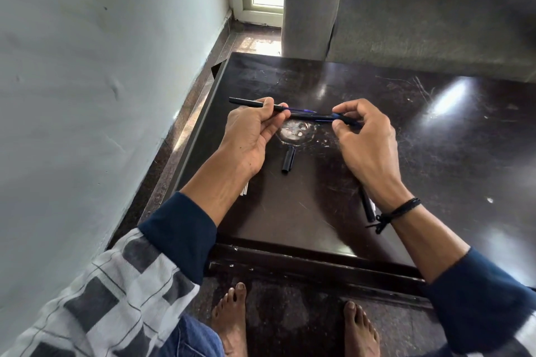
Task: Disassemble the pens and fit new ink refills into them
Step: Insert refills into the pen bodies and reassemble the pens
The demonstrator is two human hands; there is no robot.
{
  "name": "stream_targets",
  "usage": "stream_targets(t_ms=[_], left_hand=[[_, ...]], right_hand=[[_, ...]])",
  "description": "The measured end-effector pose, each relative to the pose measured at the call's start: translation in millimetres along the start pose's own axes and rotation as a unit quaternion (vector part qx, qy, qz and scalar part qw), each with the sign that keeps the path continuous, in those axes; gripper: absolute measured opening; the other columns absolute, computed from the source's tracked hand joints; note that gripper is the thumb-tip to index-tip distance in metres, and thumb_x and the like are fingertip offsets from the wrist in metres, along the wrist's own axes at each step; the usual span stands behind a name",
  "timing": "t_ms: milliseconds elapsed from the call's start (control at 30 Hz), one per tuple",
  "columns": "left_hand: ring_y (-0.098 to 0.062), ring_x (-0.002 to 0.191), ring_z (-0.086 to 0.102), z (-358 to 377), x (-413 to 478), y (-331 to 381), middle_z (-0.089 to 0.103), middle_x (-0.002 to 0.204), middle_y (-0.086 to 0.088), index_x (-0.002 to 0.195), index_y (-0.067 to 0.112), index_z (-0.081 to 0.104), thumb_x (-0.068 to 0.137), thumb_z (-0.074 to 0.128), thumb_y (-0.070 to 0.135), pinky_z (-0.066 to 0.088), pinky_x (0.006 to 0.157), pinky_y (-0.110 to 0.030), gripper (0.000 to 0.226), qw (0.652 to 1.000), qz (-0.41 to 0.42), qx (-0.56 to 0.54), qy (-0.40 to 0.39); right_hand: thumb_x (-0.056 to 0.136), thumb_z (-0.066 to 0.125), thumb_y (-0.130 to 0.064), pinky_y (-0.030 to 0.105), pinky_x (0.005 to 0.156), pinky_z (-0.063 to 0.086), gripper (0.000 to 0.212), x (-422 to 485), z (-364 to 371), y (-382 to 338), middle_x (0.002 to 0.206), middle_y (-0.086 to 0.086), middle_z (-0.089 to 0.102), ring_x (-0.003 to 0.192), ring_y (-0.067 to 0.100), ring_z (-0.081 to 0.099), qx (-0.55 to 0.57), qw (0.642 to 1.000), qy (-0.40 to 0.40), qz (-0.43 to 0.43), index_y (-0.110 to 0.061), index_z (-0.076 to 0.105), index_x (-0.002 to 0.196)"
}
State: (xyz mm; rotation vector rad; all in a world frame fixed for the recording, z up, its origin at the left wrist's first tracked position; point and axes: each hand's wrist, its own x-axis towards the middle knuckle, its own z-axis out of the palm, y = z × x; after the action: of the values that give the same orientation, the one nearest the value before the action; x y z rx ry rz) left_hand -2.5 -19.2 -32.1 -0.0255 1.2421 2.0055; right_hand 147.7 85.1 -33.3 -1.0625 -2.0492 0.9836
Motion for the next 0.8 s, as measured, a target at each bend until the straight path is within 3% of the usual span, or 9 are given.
stream_targets(t_ms=[100,233,400,533,800], left_hand=[[-0.023,0.079,0.077,-1.2,0.1,1.3,0.076,0.086,-0.018,0.091,0.0,0.066,0.096,0.062,0.0,0.061,0.072,-0.023,0.006,0.999,0.012,-0.021,0.021],[-0.023,0.08,0.077,0.7,-1.6,-1.1,0.075,0.088,-0.018,0.095,-0.001,0.065,0.096,0.063,0.0,0.06,0.07,-0.022,0.003,0.999,0.013,-0.028,0.022],[-0.023,0.078,0.077,2.5,-1.1,-2.3,0.075,0.088,-0.018,0.094,0.001,0.064,0.096,0.062,0.001,0.059,0.068,-0.022,0.003,0.999,0.014,-0.025,0.027],[-0.023,0.079,0.076,2.3,-1.3,-4.6,0.075,0.09,-0.019,0.092,0.002,0.065,0.097,0.062,0.001,0.061,0.074,-0.024,0.006,1.0,0.005,-0.015,0.012],[-0.024,0.082,0.076,1.7,-1.3,-6.1,0.075,0.09,-0.02,0.094,0.002,0.064,0.096,0.062,0.001,0.061,0.074,-0.023,0.003,1.0,-0.004,-0.003,-0.008]], right_hand=[[0.09,0.069,-0.021,0.035,0.089,0.053,0.016,1.4,-0.5,1.9,0.093,-0.018,0.071,0.093,0.001,0.066,-0.002,1.0,-0.004,0.016,-0.032,0.071,0.102],[0.083,0.076,-0.014,0.015,0.081,0.05,0.019,-1.1,6.0,3.2,0.094,-0.015,0.069,0.092,0.005,0.068,-0.055,0.996,-0.074,-0.013,-0.031,0.076,0.092],[0.083,0.073,-0.014,0.041,0.097,0.051,0.018,-9.6,15.9,3.4,0.096,-0.006,0.066,0.101,0.025,0.065,-0.163,0.966,-0.192,-0.055,-0.025,0.078,0.096],[0.084,0.071,-0.018,0.041,0.095,0.049,0.019,-12.6,16.2,3.5,0.088,-0.011,0.056,0.102,0.027,0.06,-0.214,0.951,-0.213,-0.072,-0.028,0.077,0.099],[0.084,0.072,-0.021,0.041,0.094,0.048,0.019,-10.7,14.6,3.6,0.086,-0.012,0.056,0.1,0.024,0.06,-0.212,0.948,-0.227,-0.064,-0.029,0.075,0.102]])
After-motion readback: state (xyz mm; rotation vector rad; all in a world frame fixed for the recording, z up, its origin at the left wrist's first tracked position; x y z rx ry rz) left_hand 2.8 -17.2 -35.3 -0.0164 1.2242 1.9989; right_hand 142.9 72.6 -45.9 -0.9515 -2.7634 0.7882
